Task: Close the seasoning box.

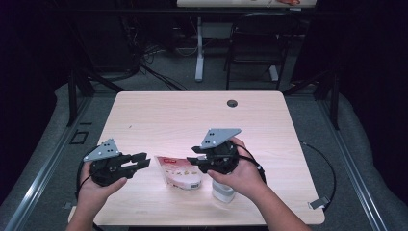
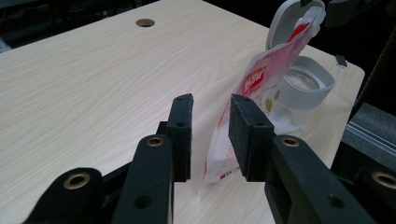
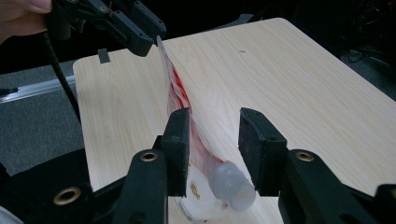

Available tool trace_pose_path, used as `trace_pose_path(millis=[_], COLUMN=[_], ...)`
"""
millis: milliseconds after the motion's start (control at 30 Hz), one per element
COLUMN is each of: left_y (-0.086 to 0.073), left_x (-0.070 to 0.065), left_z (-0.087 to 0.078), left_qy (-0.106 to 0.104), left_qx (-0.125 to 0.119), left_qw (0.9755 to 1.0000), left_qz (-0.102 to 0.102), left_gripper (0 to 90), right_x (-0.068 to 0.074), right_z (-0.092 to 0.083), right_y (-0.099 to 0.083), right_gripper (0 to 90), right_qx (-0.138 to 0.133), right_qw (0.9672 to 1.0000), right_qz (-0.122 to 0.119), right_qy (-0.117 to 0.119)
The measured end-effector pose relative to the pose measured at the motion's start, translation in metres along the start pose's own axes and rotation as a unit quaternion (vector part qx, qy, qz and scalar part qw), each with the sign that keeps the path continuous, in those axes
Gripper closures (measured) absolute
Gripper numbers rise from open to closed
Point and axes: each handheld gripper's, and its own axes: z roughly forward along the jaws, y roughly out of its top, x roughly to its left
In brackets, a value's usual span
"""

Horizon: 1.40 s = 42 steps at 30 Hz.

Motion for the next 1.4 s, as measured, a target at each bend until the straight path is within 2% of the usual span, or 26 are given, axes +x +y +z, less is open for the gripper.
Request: trace_pose_path(millis=[300, 633, 900, 1267, 1400], left_y=[-0.001, -0.002, -0.003, -0.003, -0.004], left_x=[0.002, 0.003, 0.004, 0.005, 0.005], left_z=[-0.001, -0.001, -0.002, -0.003, -0.003], left_qy=[0.002, 0.002, 0.002, 0.003, 0.003], left_qx=[0.000, 0.000, -0.001, -0.001, -0.001], left_qw=[1.0000, 1.0000, 1.0000, 1.0000, 1.0000], left_qz=[-0.003, -0.003, -0.004, -0.006, -0.006], left_gripper=[70.9, 71.6, 71.6, 71.6, 71.6], right_x=[0.001, 0.002, 0.007, 0.010, 0.010], right_z=[0.013, 0.028, 0.040, 0.054, 0.059], right_y=[0.010, 0.021, 0.029, 0.034, 0.033], right_gripper=[65.5, 67.1, 69.3, 72.5, 73.5], right_qx=[0.018, 0.036, 0.059, 0.084, 0.093], right_qw=[0.9997, 0.9987, 0.9968, 0.9942, 0.9935], right_qz=[-0.014, -0.021, -0.038, -0.044, -0.043], right_qy=[0.007, 0.028, 0.039, 0.051, 0.049])
